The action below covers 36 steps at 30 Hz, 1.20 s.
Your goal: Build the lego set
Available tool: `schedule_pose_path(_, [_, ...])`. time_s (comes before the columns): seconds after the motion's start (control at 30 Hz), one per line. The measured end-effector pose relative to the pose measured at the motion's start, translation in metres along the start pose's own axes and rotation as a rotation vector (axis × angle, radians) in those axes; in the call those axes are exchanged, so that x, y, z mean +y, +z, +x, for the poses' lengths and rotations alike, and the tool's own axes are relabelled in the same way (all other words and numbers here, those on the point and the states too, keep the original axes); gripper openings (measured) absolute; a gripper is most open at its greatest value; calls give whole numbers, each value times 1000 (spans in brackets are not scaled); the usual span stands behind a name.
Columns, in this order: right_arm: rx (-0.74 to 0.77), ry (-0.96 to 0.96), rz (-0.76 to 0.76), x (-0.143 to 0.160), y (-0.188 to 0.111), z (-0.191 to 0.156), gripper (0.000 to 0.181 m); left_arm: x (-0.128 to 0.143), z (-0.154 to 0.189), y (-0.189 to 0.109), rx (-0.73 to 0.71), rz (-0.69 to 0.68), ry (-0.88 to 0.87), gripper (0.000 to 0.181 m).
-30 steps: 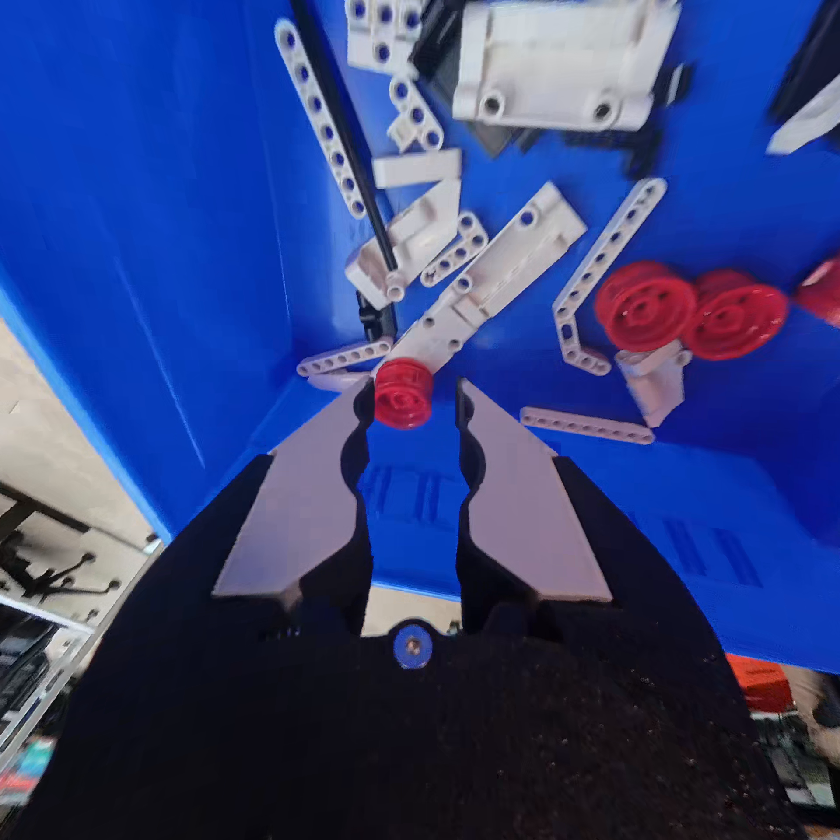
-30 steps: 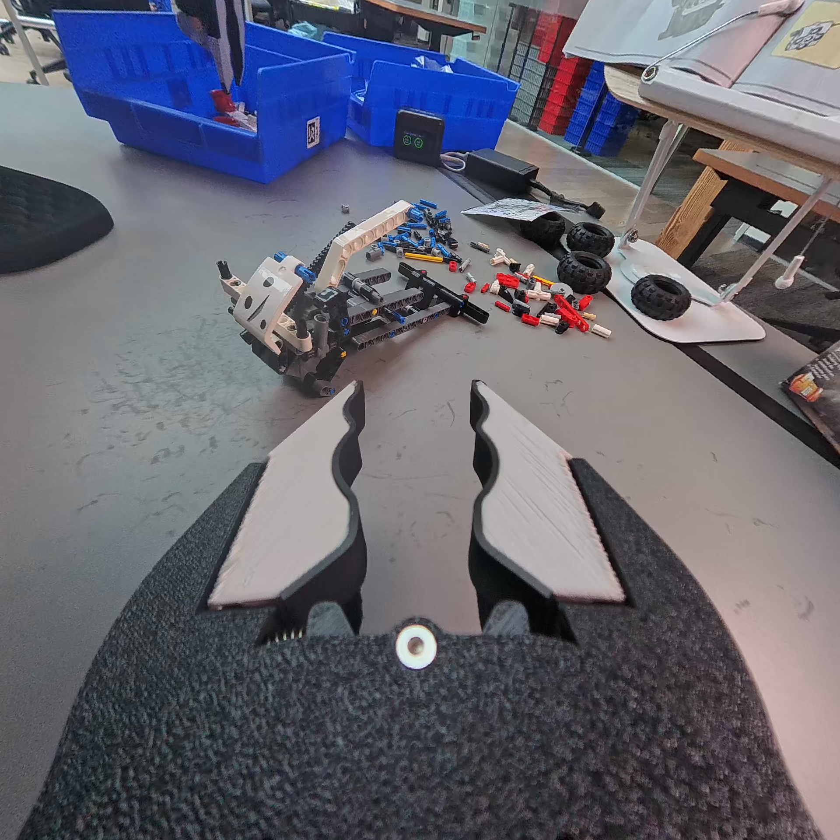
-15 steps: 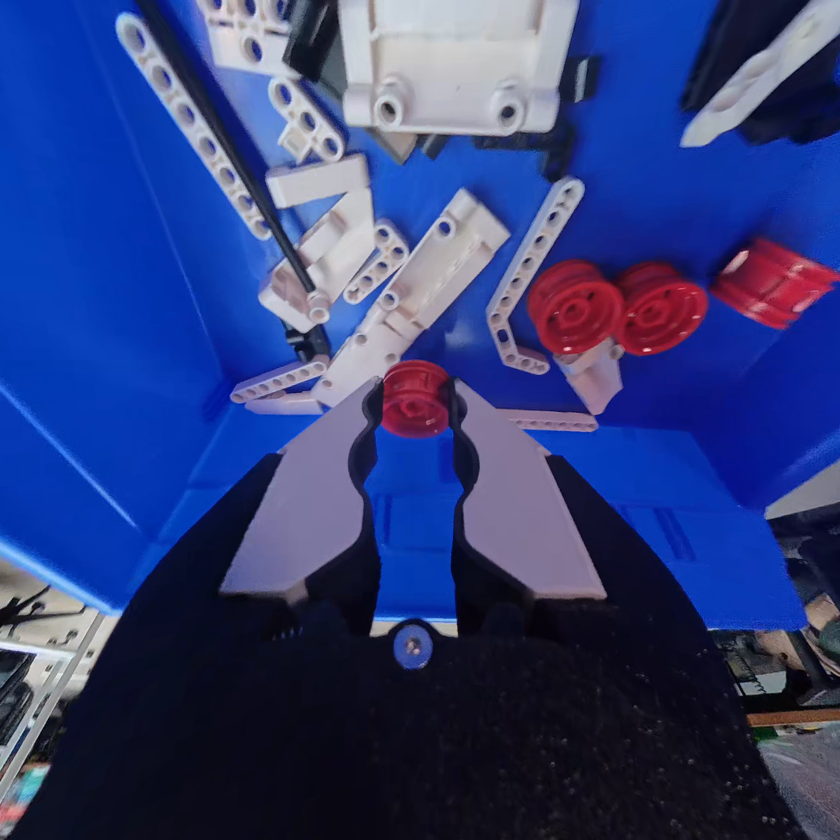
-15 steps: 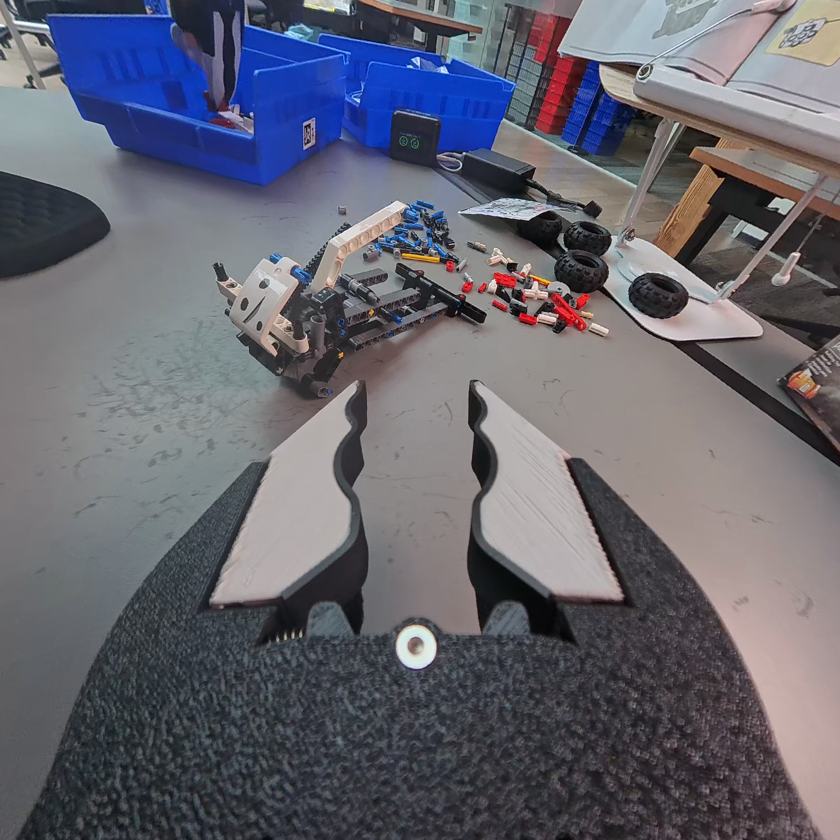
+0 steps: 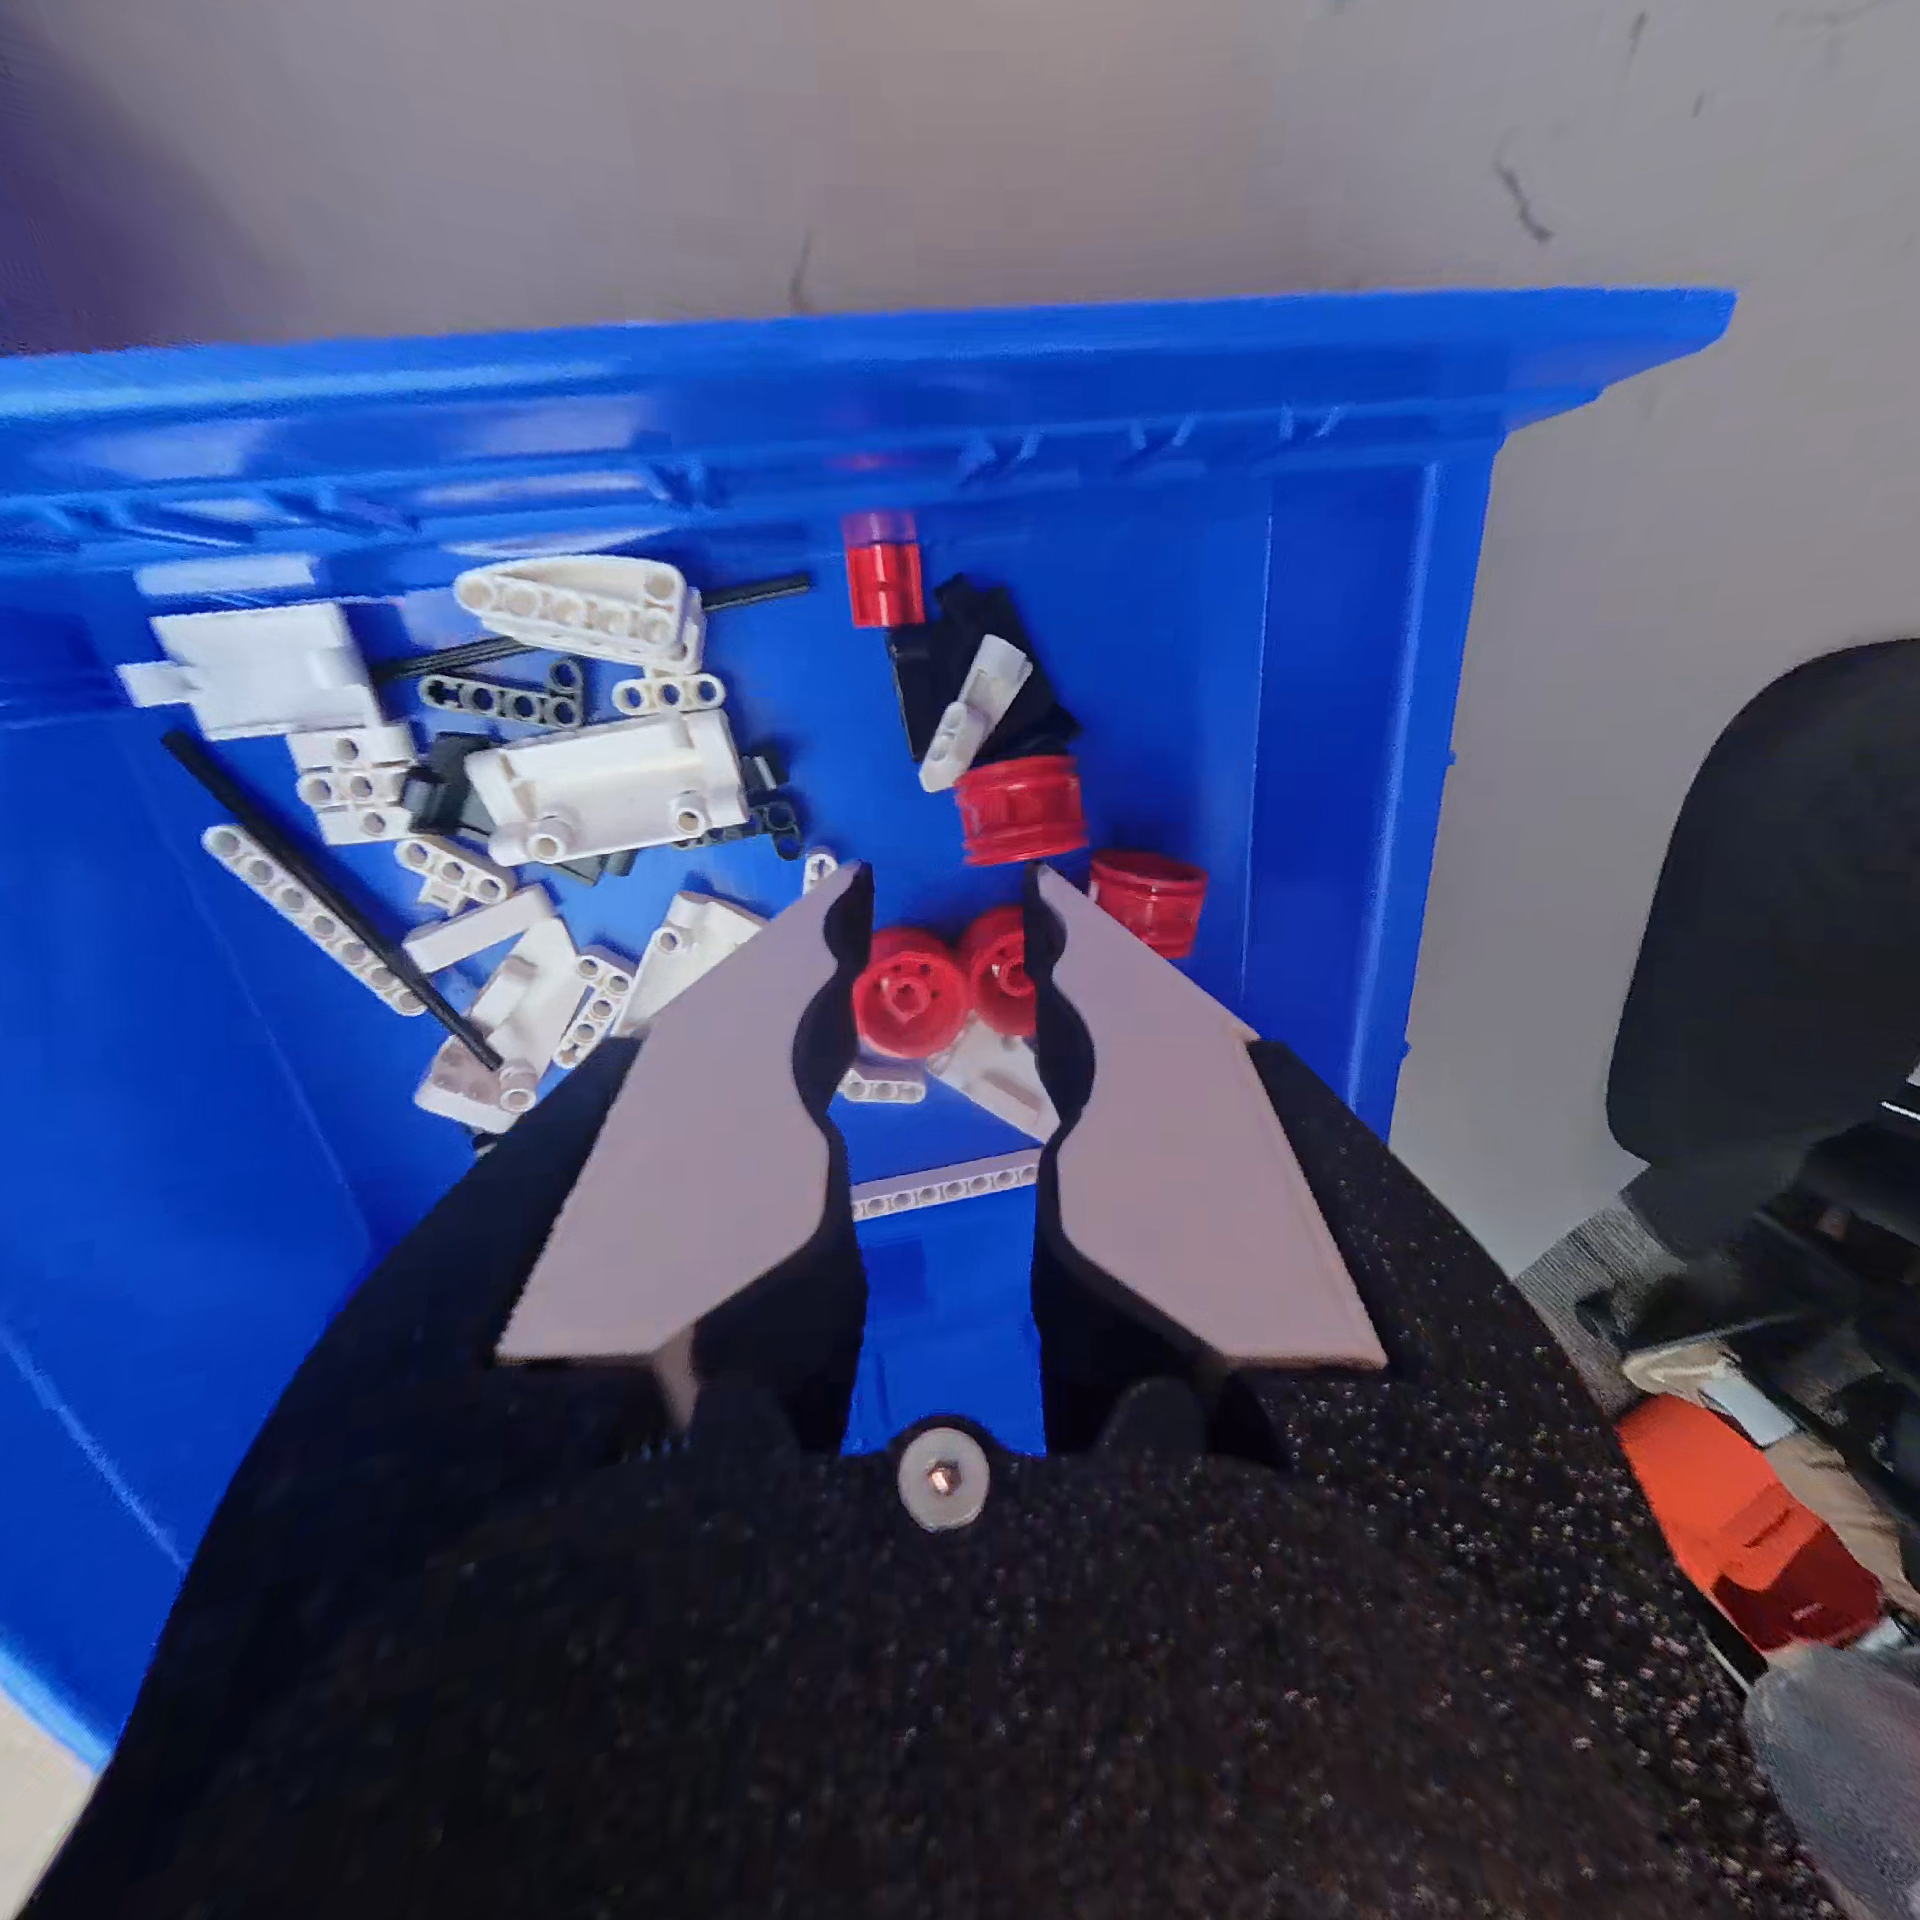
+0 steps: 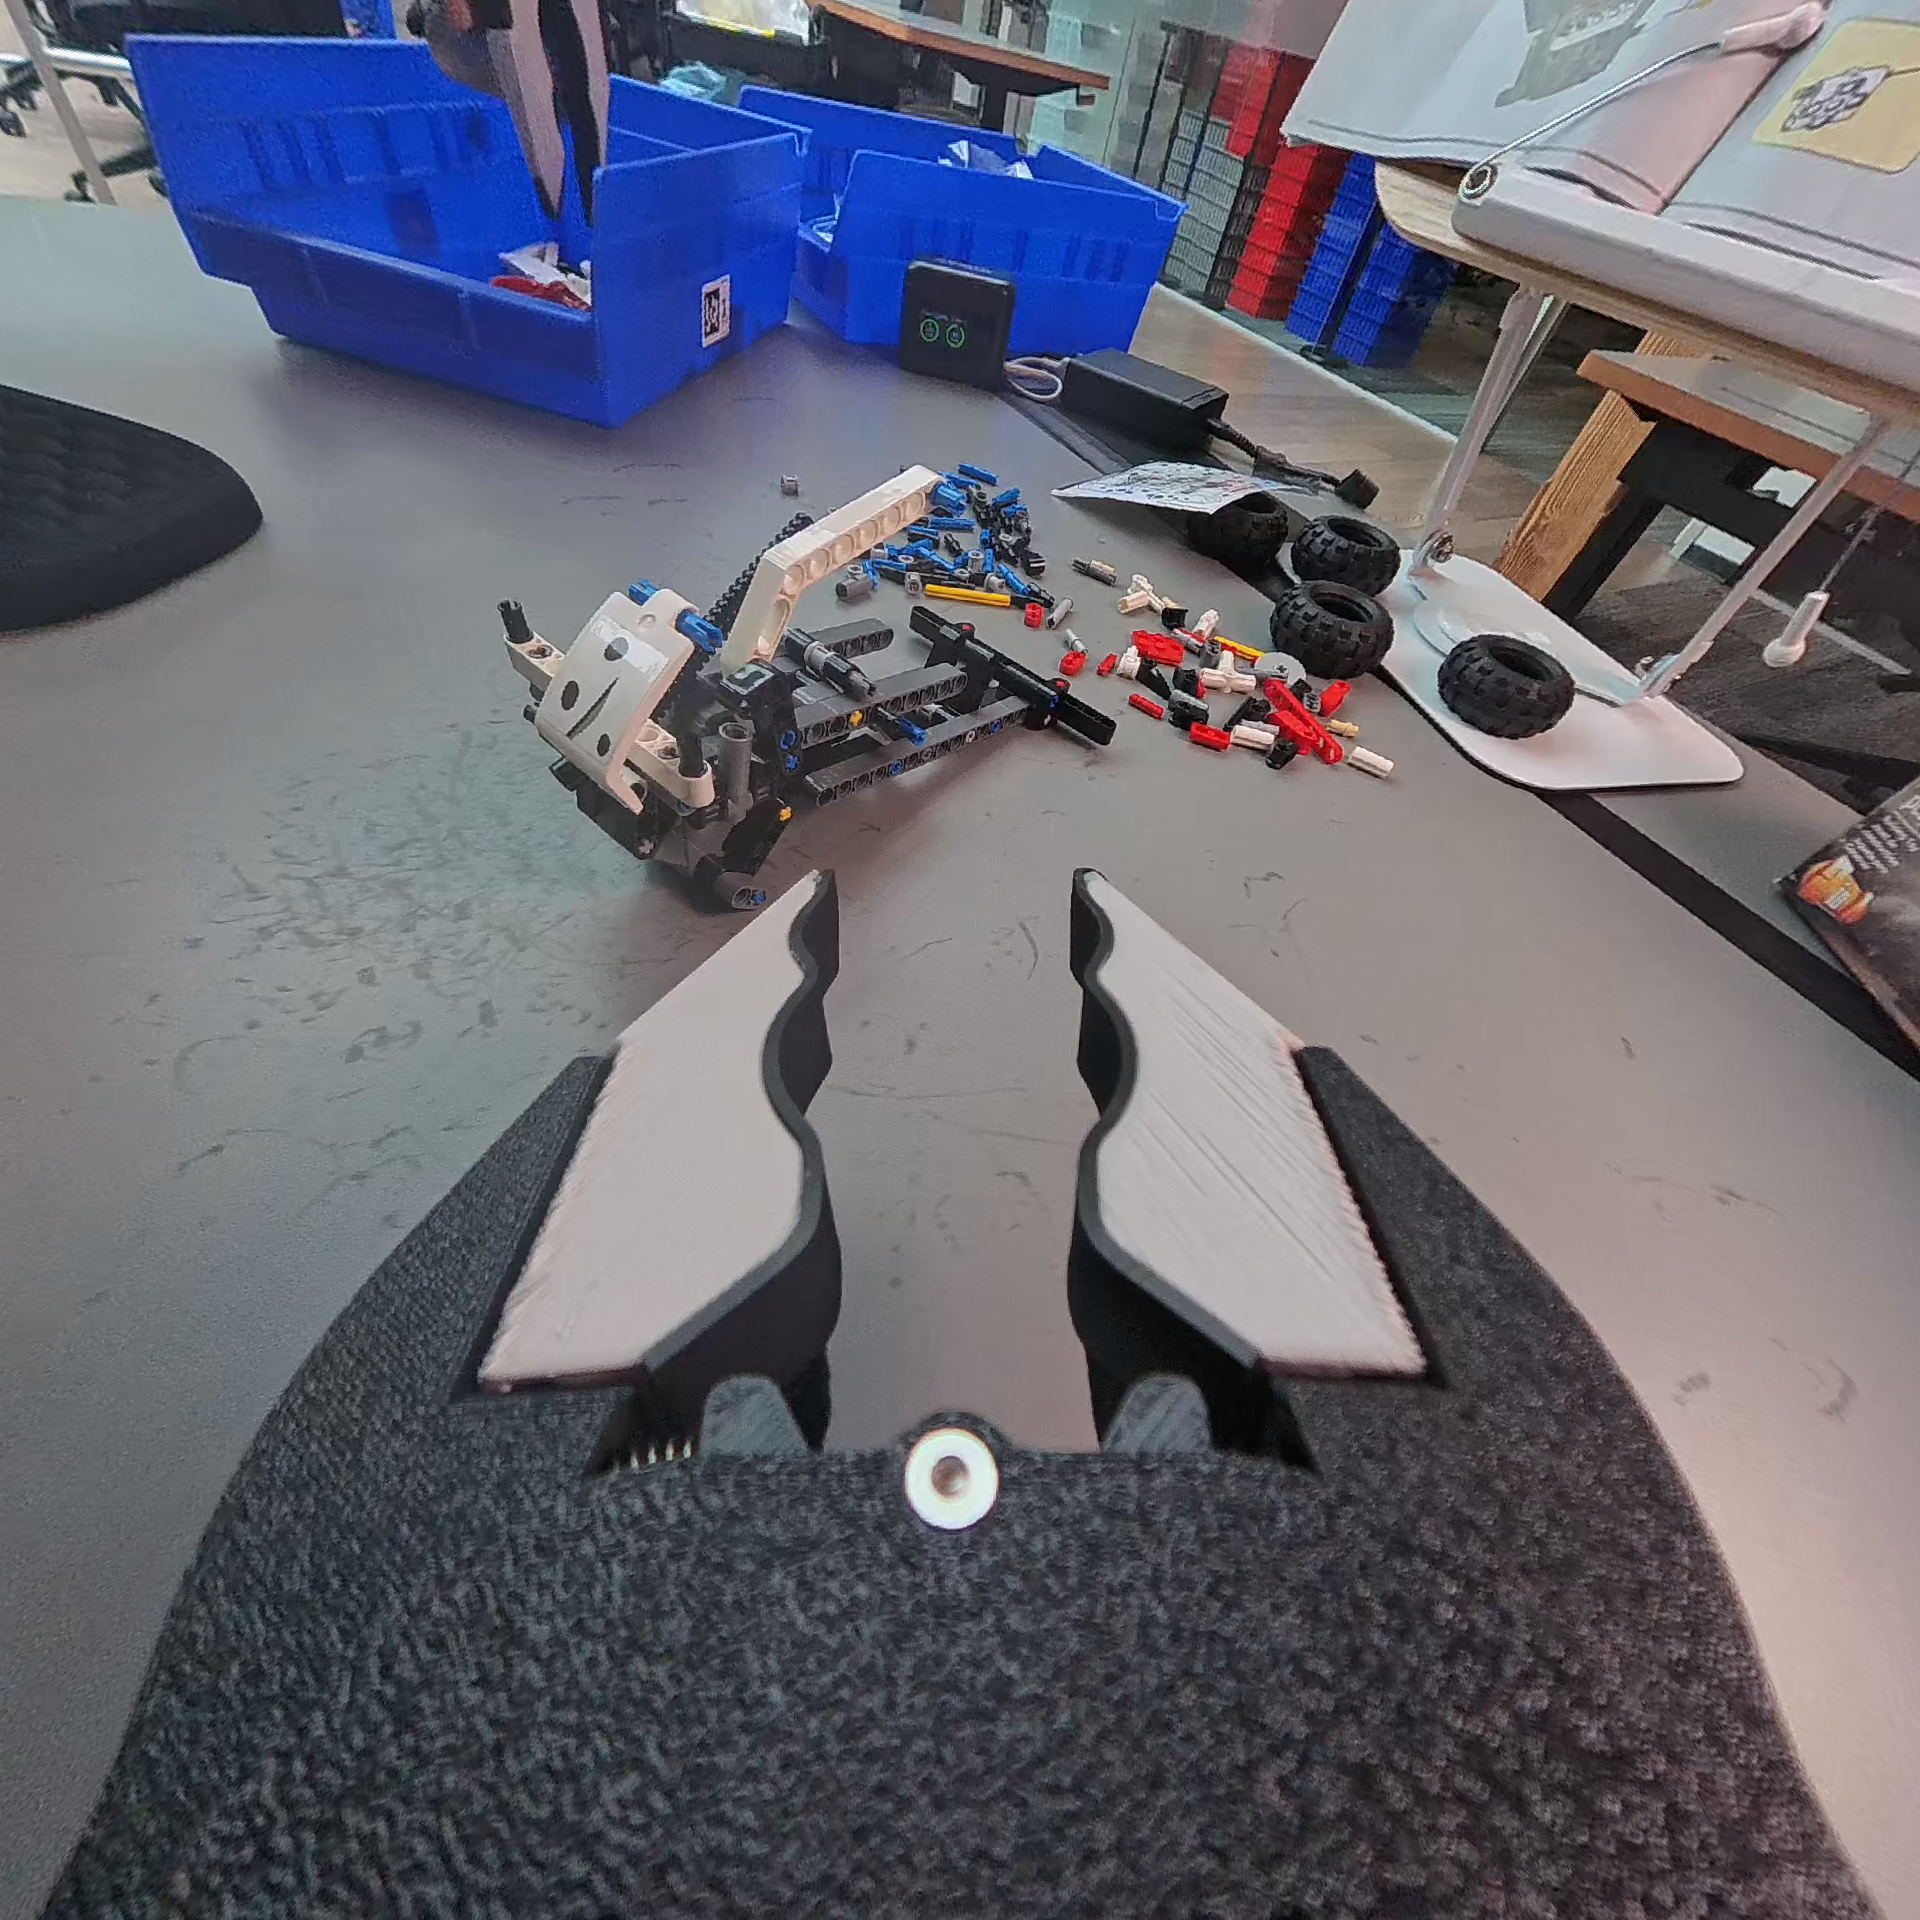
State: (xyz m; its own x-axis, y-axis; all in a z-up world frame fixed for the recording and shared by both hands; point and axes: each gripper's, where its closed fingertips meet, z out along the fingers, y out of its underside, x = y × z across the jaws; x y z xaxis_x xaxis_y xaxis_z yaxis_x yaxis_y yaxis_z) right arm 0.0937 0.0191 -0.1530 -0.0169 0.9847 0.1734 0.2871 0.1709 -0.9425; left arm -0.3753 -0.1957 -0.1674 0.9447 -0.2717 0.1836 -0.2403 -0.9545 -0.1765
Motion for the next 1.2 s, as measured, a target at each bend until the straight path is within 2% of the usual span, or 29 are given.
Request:
schedule_pose_path(0.07, [0,-2,0,0,0,0,44,0,-18,-8,-85,22,-21,29])
schedule_pose_path(0.23, [-1,-2,0,0,0,0,44,18,-67,-20,-288,17,-118,37])
schedule_pose_path(0.37, [0,3,1,0,0,0,44,34,-96,-26,-403,20,-184,40])
schedule_pose_path(0.47, [1,9,1,0,0,1,44,42,-109,-26,-436,19,-233,41])
schedule_pose_path(0.73, [20,21,-1,0,1,5,44,62,-128,2,-383,-95,-359,39])
schedule_pose_path(0.87, [29,25,1,0,1,7,44,69,-123,13,-316,-139,-371,18])
schedule_pose_path(0.93, [29,29,0,0,1,7,44,72,-114,17,-269,-170,-338,8])
schedule_pose_path(1.03, [28,37,-1,0,1,8,44,80,-86,19,-158,-247,-272,8])
schedule_pose_path(1.13, [24,39,-2,1,1,8,44,95,-41,14,33,-366,-266,8])
schedule_pose_path(1.2, [20,37,-4,1,1,7,44,99,-31,6,64,-399,-261,12])
